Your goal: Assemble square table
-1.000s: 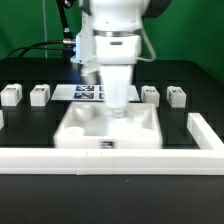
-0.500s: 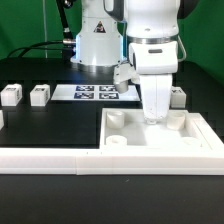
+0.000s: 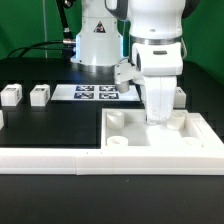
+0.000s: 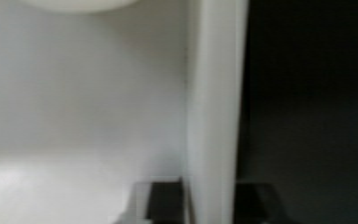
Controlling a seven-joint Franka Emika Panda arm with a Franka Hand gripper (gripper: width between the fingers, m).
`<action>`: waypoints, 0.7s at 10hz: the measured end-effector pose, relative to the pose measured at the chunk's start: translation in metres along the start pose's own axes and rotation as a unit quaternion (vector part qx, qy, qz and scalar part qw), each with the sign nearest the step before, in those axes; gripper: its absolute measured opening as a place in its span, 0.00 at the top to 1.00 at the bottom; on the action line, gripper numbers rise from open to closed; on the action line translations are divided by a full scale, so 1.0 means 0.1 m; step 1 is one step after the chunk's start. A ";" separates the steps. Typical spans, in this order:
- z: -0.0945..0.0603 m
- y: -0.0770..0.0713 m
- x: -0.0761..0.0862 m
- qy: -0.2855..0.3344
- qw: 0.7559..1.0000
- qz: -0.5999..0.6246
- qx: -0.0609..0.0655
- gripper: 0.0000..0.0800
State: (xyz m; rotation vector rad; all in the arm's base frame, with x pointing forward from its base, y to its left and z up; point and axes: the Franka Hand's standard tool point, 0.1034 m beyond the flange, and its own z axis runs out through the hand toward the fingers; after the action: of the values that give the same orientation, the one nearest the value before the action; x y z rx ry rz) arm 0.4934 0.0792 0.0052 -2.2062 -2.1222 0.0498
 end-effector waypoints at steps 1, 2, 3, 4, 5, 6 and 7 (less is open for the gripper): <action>0.00 0.00 0.00 0.000 1.000 0.000 0.000 0.70; -0.01 0.01 0.00 0.000 1.000 0.000 -0.001 0.53; -0.01 0.02 0.00 0.000 1.000 0.000 -0.003 0.53; -0.02 0.02 0.00 0.001 1.000 0.000 -0.004 0.30; -0.02 0.03 0.00 0.001 1.000 0.000 -0.004 0.22; -0.02 0.03 0.00 0.001 1.000 0.000 -0.004 0.22; -0.02 0.03 0.00 0.001 1.000 0.000 -0.005 0.19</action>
Offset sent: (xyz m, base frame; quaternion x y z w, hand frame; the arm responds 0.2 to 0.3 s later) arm 0.0000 0.0000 0.0000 0.0000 0.0000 0.0000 1.0000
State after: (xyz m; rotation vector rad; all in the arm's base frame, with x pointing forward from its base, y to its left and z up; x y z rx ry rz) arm 0.4963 0.0795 0.0072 -2.2104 -2.1256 0.0383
